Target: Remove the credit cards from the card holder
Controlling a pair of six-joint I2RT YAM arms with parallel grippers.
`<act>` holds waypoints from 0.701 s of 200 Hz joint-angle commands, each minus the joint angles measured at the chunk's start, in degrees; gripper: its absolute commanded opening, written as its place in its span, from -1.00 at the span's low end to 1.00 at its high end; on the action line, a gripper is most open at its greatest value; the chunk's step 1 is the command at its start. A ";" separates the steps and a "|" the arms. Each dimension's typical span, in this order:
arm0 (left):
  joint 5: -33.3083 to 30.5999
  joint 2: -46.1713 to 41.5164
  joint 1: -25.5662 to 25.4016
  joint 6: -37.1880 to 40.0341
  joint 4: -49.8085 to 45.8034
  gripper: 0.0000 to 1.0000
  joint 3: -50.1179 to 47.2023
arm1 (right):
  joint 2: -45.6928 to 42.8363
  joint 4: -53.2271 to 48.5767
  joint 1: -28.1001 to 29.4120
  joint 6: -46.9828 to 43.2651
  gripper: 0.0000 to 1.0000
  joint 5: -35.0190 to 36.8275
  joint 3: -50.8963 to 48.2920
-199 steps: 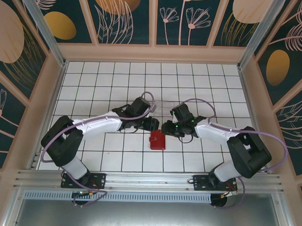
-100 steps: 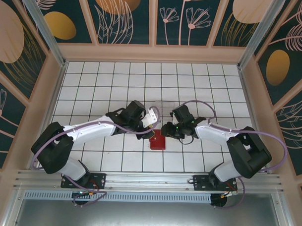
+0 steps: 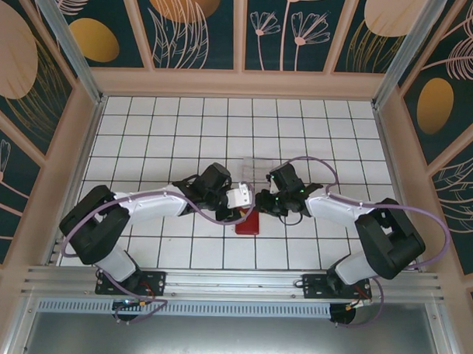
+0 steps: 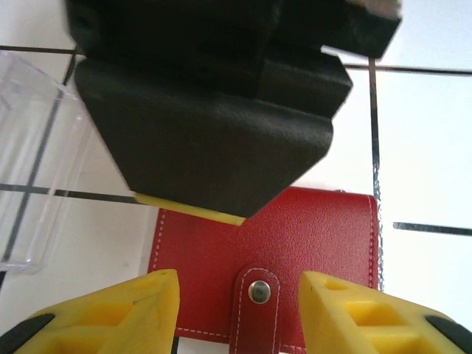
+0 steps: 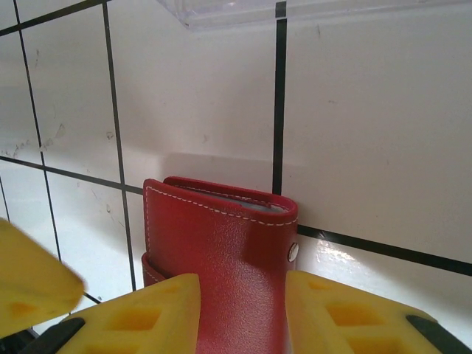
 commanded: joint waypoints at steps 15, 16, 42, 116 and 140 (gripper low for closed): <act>0.89 3.68 -0.61 3.99 -1.93 -0.05 2.15 | 0.74 1.67 -0.40 1.17 -0.27 0.91 -0.89; 0.91 3.70 -0.57 4.00 -1.94 -0.05 2.11 | 0.74 1.68 -0.52 1.22 -0.28 0.98 -0.95; 0.77 5.14 -0.61 4.19 -2.28 -0.07 2.69 | 0.92 1.45 -1.40 1.91 -0.27 1.78 -1.14; -1.44 9.18 -0.69 5.77 -7.23 -0.13 5.31 | 4.96 6.85 -1.73 4.02 -0.23 -4.87 -0.88; -2.21 9.63 -0.69 5.92 -7.83 -0.20 5.59 | 6.68 7.06 -1.73 3.87 -0.23 -4.58 -0.88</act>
